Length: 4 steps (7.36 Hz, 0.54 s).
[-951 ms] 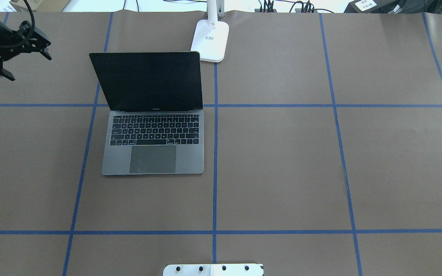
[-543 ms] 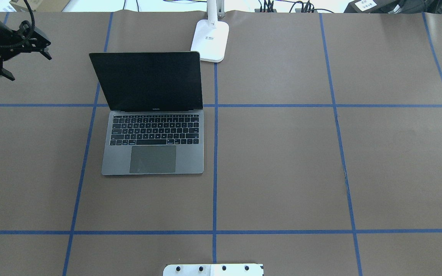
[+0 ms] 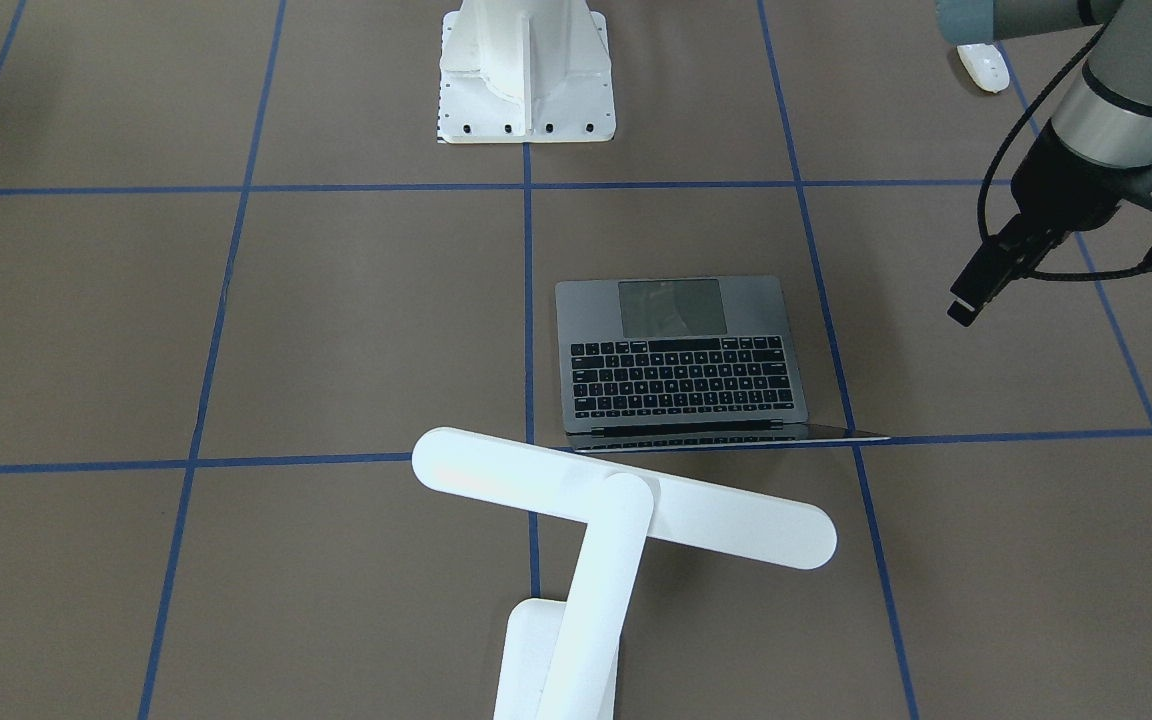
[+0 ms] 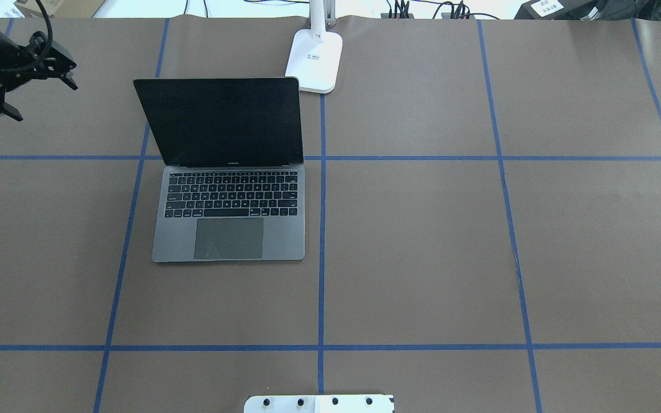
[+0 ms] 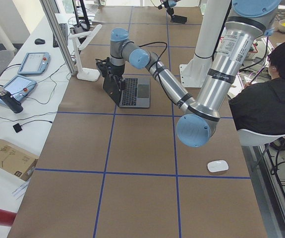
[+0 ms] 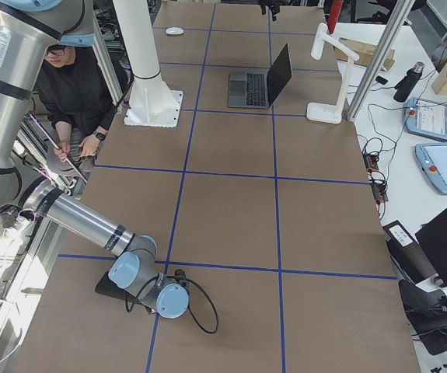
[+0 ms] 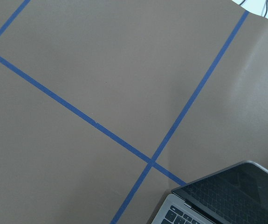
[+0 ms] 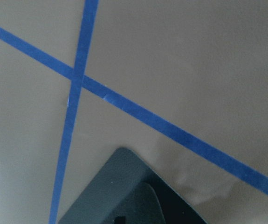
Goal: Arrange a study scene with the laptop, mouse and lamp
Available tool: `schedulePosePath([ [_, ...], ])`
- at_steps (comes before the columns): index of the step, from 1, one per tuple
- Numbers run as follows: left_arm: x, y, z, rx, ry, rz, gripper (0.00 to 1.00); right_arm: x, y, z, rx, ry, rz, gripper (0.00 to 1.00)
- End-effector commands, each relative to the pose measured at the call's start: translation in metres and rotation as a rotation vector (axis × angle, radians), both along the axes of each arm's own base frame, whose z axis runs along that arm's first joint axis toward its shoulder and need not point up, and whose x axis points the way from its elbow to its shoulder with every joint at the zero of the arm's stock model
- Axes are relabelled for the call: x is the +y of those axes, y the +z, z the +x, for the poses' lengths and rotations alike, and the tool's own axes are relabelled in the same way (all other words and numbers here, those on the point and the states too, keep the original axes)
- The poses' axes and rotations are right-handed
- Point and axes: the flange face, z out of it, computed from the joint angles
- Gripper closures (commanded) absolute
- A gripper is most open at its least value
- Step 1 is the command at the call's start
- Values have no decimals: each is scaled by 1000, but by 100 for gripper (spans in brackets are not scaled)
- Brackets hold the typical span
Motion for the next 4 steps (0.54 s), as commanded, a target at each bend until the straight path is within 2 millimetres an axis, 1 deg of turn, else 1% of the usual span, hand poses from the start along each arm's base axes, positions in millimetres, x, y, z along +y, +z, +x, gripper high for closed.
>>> schedulePosePath([
  [1,0,0,0,-1,-1,1,1,-6,-7,-3,-30,24,6,100],
  [2,0,-1,0,0,-1,3,1,-7,-12,-6,-74,66,-22,100],
  [3,-1,0,0,-1,-1,0,1,-19,-27,-9,-89,71,11,100],
  [4,-2,2,1,-3,2,-3,1,-30,-47,-10,-95,73,47,100],
])
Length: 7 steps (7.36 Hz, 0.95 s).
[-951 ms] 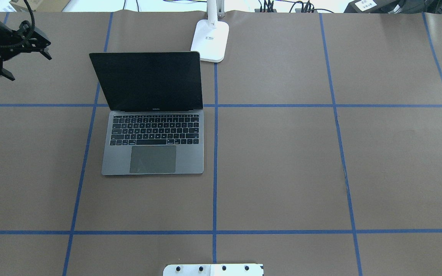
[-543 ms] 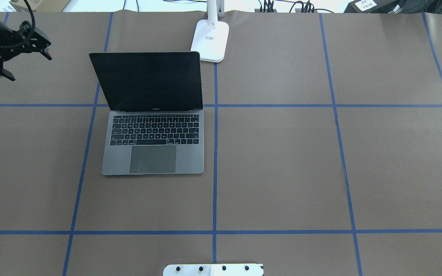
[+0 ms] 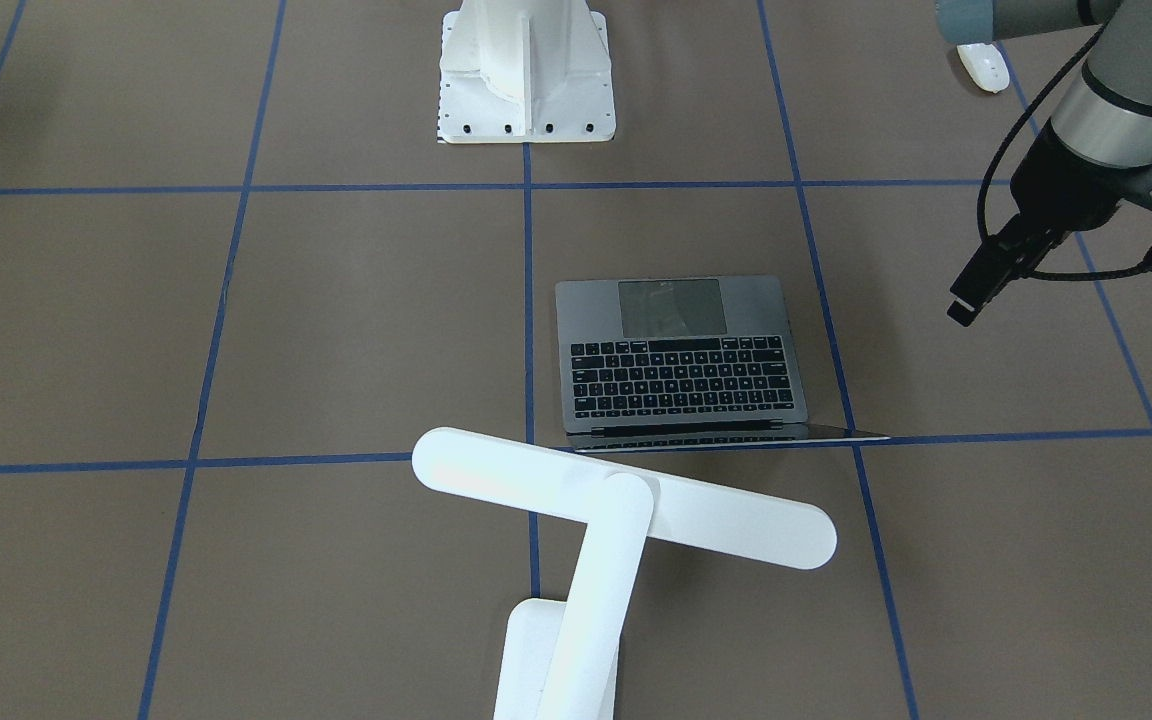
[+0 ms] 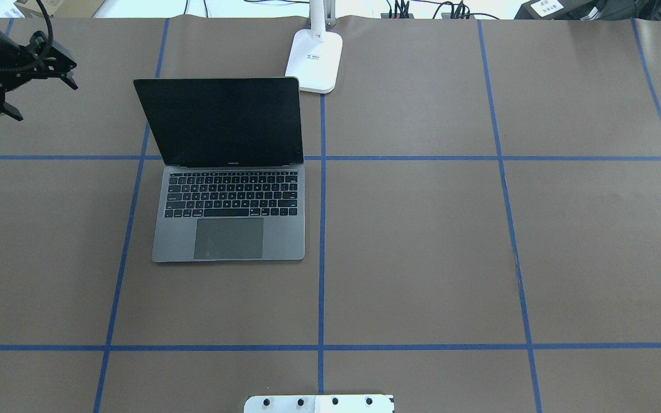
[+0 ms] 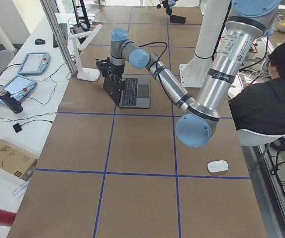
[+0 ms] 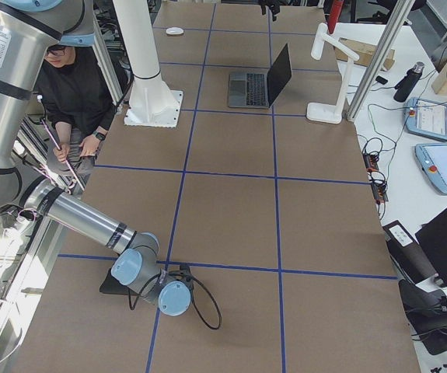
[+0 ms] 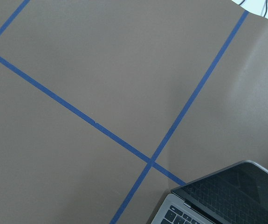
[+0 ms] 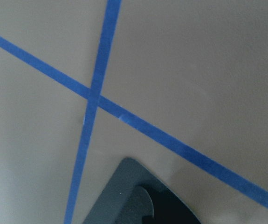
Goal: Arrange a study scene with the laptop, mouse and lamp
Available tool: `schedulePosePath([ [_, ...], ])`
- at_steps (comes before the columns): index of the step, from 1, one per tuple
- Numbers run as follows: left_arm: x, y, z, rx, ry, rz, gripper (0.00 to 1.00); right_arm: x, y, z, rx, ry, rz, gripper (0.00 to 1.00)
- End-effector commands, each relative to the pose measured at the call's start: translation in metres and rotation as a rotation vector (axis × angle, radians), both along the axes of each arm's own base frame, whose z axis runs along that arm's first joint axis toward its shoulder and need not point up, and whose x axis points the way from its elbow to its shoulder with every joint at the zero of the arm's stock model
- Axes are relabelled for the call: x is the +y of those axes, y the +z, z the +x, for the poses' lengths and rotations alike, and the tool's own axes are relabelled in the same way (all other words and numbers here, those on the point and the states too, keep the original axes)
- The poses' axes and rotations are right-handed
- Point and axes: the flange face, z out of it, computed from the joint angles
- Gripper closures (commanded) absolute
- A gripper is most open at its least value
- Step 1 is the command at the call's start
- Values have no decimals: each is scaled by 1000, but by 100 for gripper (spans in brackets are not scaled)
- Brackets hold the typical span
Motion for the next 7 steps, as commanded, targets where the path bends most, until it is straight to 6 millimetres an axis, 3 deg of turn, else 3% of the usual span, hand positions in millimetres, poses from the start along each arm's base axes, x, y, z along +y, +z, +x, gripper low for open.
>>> schedulePosePath([
  [1,-2,4,1,-4,3,-6,1,-29,-56,-5,-13,13,37,100],
  [3,-3,6,1,-6,3,-10,1,-75,-170,-11,31,-10,0,100],
  [4,-3,6,2,-6,1,-12,1,-111,-212,-17,50,-16,-11,100],
  [5,-3,5,1,-5,0,-12,1,-152,-247,-25,67,3,-24,100],
  [7,-3,8,1,-8,3,-13,1,-200,-298,-38,79,53,-27,100],
])
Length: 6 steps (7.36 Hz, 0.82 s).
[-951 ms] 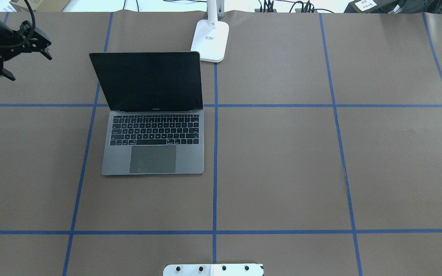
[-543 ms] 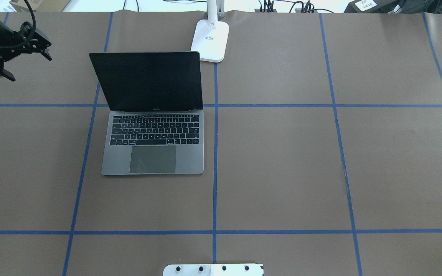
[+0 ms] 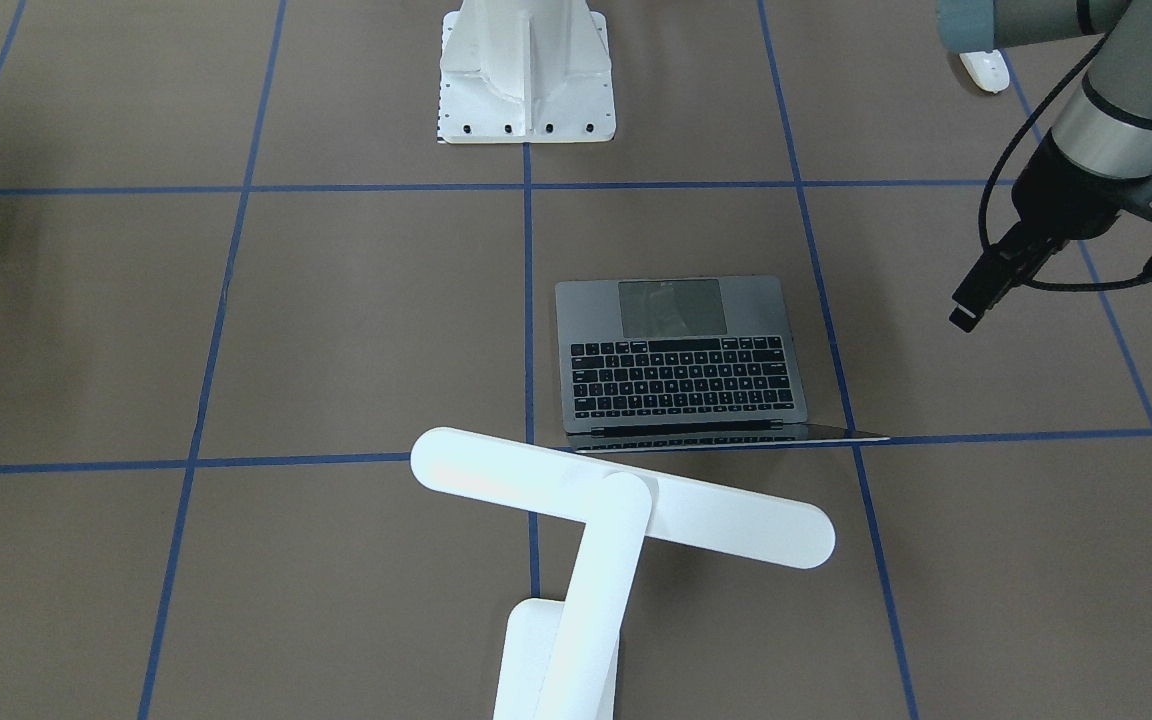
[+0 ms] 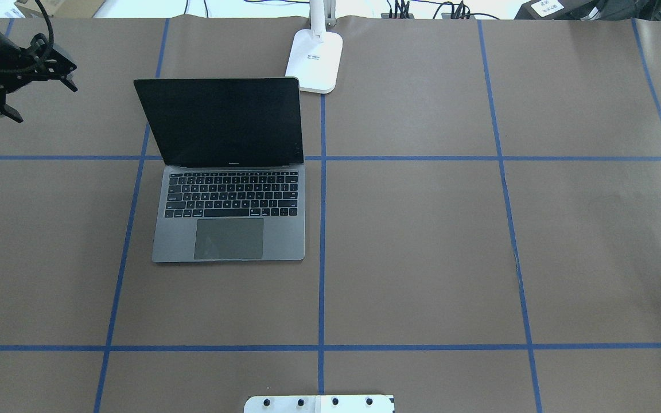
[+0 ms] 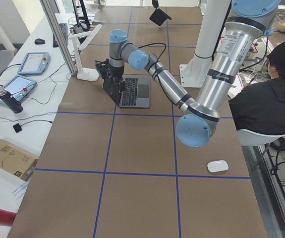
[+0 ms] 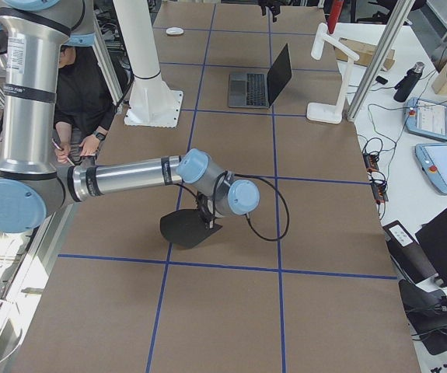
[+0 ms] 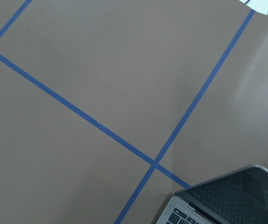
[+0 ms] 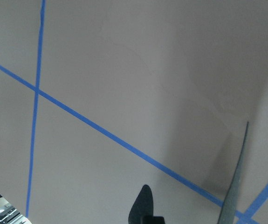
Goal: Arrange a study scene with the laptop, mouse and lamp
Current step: 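Bring the black mouse pad in the right gripper over the table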
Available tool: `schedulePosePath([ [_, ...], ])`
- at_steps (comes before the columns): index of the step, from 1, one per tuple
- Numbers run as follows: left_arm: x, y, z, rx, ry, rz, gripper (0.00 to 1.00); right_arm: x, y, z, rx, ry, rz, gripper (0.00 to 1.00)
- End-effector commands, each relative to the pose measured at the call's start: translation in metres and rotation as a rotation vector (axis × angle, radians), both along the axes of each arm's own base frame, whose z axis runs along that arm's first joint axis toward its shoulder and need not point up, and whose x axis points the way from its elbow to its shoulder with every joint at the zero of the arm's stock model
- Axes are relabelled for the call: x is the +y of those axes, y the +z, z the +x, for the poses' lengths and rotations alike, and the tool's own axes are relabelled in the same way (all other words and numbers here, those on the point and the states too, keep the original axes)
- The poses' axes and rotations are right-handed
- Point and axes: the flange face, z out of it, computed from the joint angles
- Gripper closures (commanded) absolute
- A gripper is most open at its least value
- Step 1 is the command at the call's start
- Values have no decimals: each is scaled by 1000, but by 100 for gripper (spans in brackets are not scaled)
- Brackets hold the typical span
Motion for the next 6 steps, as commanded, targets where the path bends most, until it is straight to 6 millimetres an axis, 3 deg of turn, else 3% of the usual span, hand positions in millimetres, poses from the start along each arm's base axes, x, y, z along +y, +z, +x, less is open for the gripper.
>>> schedulePosePath([
  [1,0,1,0,-2,4,3,1,-52,-65,-26,25,47,-21,100],
  [3,-4,5,0,-7,10,6,1,-81,-143,-91,43,55,-96,100],
  [5,-4,27,-4,-46,89,43,1,-90,-222,-166,84,19,-125,100],
  [6,1,47,-7,-71,143,62,1,-87,-239,-199,102,13,-129,100],
])
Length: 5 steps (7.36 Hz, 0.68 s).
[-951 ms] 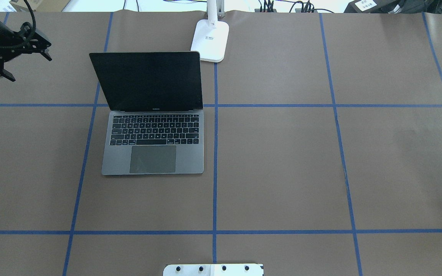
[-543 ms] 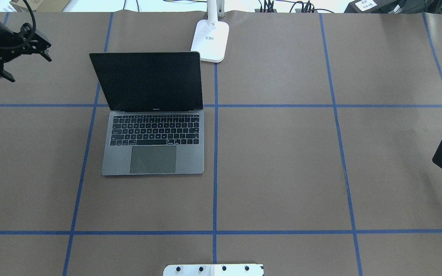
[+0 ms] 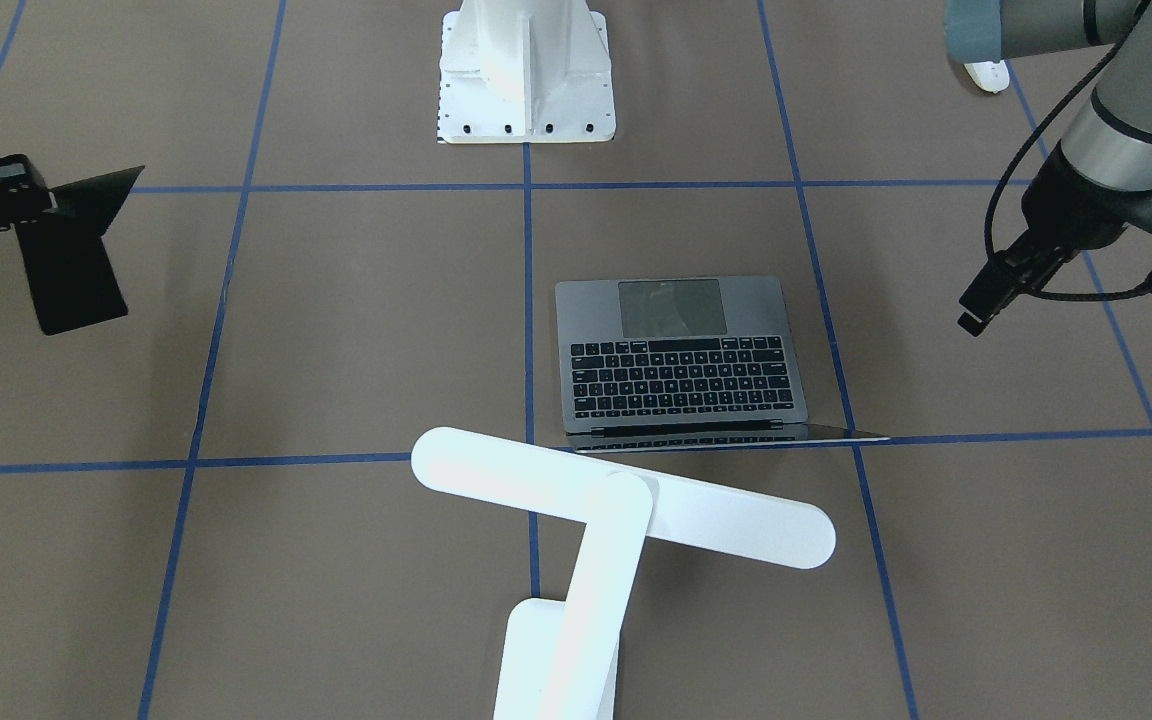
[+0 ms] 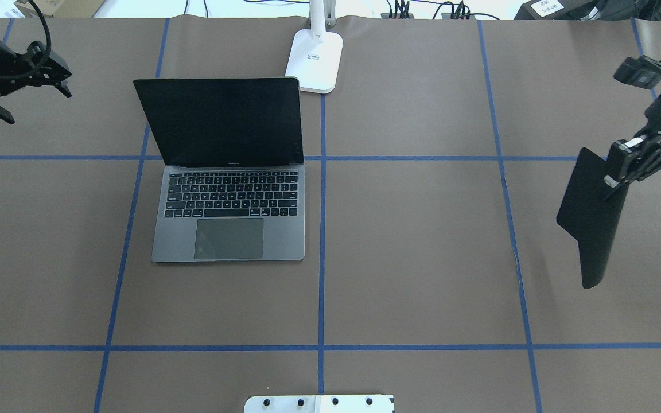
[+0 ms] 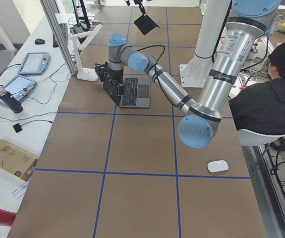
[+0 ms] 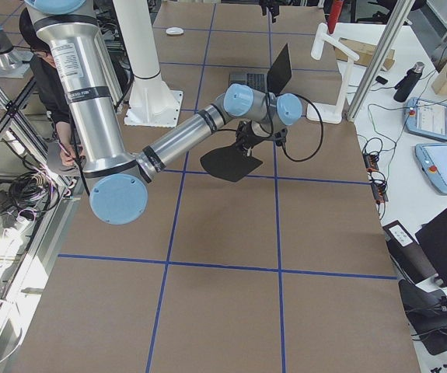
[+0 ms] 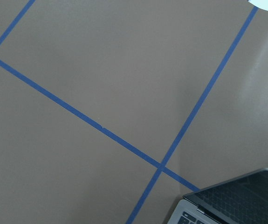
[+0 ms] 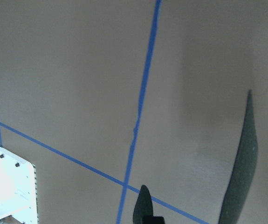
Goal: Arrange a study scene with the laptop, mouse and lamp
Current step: 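Bring the black mouse pad in the right gripper over the table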
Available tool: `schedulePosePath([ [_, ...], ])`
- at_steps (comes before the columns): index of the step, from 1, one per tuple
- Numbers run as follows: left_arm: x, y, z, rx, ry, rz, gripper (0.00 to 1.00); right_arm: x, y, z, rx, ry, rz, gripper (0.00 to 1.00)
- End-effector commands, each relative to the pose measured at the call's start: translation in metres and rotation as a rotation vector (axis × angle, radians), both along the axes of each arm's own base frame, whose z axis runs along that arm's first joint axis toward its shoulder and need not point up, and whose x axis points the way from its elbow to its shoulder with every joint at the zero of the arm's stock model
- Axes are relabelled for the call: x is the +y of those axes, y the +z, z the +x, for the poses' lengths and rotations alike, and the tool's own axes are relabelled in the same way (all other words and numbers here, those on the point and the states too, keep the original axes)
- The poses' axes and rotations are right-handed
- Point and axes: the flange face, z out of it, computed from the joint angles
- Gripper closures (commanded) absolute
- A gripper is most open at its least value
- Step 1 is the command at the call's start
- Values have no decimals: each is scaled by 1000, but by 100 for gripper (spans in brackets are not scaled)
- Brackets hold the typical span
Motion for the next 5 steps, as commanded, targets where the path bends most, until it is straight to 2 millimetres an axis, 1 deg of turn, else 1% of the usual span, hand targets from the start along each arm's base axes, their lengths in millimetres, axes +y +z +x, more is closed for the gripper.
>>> schedulePosePath([
  [1,9,41,-9,-56,123,45,1,5,-38,-68,36,1,-5,100],
  [2,5,61,-28,-83,168,74,1,5,-37,-100,49,19,-15,100],
  [3,1,83,-45,-107,198,86,1,5,-35,-125,59,59,-63,100],
  [4,-9,96,-56,-112,193,95,1,0,-39,-151,54,95,-94,100],
  [5,-11,110,-58,-113,188,95,1,-3,-48,-188,73,128,-110,100],
])
